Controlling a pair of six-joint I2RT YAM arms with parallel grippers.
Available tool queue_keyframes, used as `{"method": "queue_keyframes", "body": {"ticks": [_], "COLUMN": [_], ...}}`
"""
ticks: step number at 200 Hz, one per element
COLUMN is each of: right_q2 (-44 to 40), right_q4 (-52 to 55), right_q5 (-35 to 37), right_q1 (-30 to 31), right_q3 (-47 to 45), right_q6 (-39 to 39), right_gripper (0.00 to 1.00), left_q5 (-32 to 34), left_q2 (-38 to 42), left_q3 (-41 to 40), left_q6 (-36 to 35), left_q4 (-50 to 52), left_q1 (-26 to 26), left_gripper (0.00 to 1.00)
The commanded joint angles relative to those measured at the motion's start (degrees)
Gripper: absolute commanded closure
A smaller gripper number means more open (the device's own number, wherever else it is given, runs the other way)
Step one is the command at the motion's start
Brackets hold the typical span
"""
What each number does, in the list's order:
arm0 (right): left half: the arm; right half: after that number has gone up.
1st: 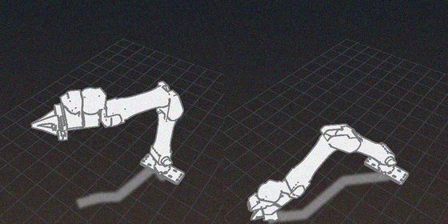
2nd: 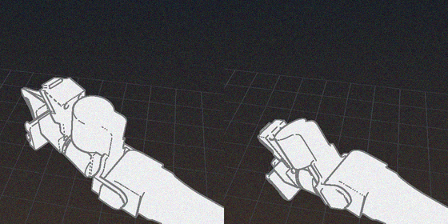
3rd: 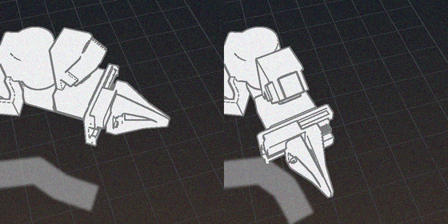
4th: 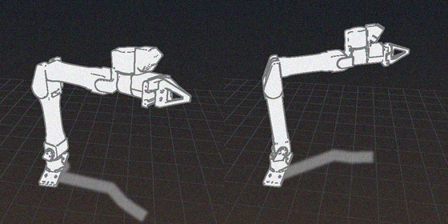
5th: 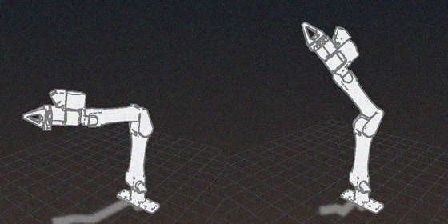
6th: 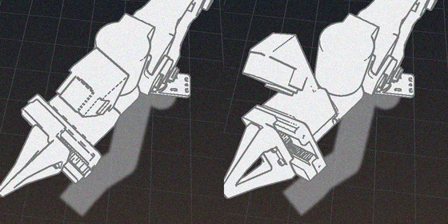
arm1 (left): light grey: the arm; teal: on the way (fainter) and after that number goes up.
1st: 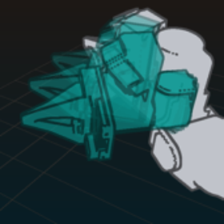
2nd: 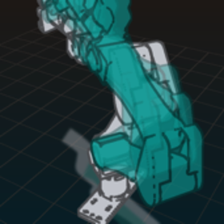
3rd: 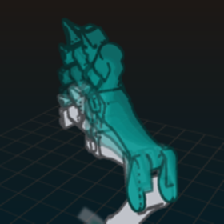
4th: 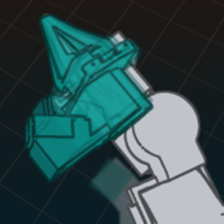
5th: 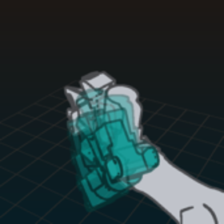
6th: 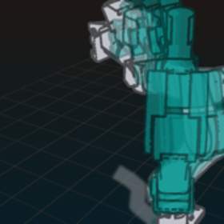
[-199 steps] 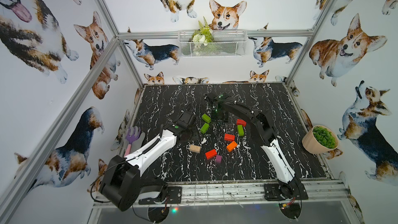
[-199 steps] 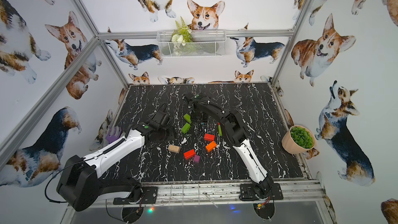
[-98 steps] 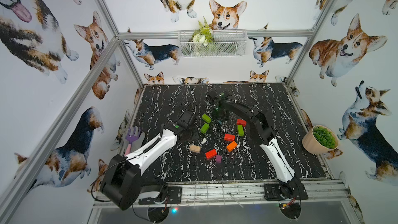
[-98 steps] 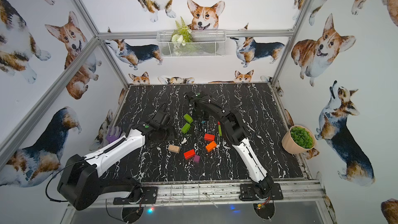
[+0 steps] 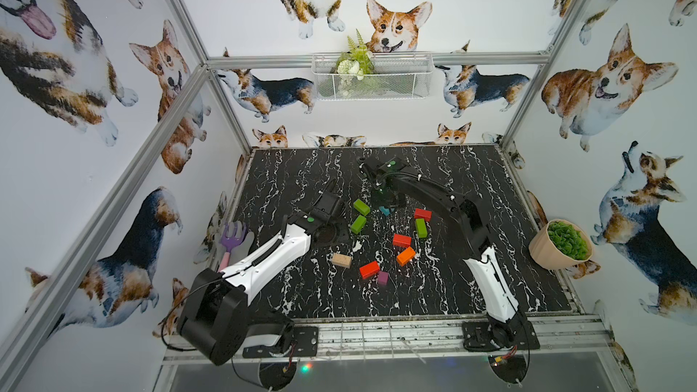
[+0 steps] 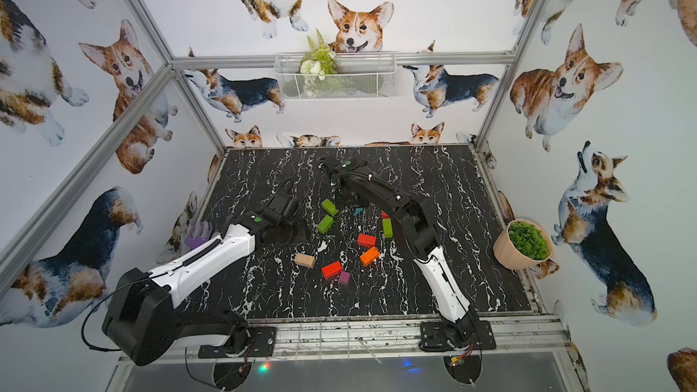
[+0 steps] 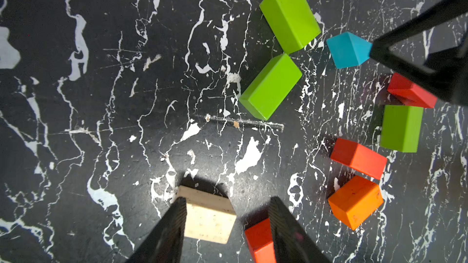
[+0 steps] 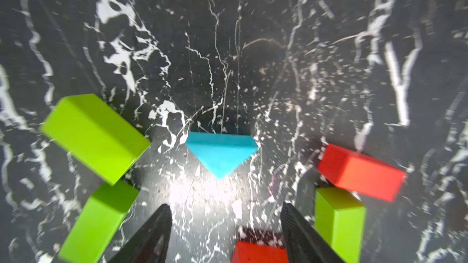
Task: Assemble a heart with building blocks
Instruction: Adjust the building block at the center of the board, then pick up the building block from the center of the board.
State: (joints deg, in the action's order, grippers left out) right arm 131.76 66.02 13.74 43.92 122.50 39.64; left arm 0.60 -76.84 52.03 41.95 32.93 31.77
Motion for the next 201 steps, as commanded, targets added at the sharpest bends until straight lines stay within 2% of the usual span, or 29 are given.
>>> {"method": "queue_keyframes", "body": {"ticks": [1,44,69,97,113,128,145,147,154,172,201], "right_q2": [-8.7,-7.8,-7.9,-12.1,-14.6,-16.0,-17.2,-17.6,-18.7,-21.0,-19.2], "right_q4": [-3.5,-0.7,-0.4,-1.8,-3.1,-3.9,-4.1,-4.4,-5.5,-9.0,-9.8], "right_q5": [-0.1,3.1,3.9,3.1,0.5,-4.0,-4.9,-5.2,-6.9,-10.3,-11.8], "right_q1": [-3.5,-8.1,-10.5,-10.9,-10.9,-10.9,-10.9,-10.9,-10.9,-10.9,-10.9], "right_q3": [-11.5,-14.9,-16.8,-21.3,-24.2,-26.4,-29.0,-29.7,-31.6,-35.8,-36.3], "right_q6": [-9.1,-17.8,-17.4,-15.9,-15.1,-14.5,-12.3,-12.0,-11.2,-10.0,-10.0], "right_gripper": [0.22,0.21,0.22,0.24,0.25,0.33,0.36,0.4,0.43,0.44,0.44], "left_q5": [1.3,0.4,0.3,0.9,1.1,1.0,1.1,1.1,1.3,1.2,1.1], "left_q2": [-0.4,-1.2,-0.5,0.7,0.8,0.9,1.1,1.1,1.2,1.1,0.4], "left_q3": [2.4,4.4,4.9,4.1,3.7,3.4,3.3,3.3,3.3,3.4,4.3], "left_q6": [-0.7,-0.2,0.0,-0.1,-0.1,0.1,0.2,0.2,0.2,0.1,-0.1], "left_q4": [1.9,2.4,3.2,4.0,4.3,4.2,4.4,4.4,4.5,4.8,5.4], "left_q1": [-0.1,-0.1,-0.1,-0.1,-0.1,-0.1,-0.2,-0.2,-0.1,-0.1,-0.1], "left_gripper": [0.41,0.4,0.4,0.4,0.4,0.4,0.4,0.4,0.4,0.4,0.41]}}
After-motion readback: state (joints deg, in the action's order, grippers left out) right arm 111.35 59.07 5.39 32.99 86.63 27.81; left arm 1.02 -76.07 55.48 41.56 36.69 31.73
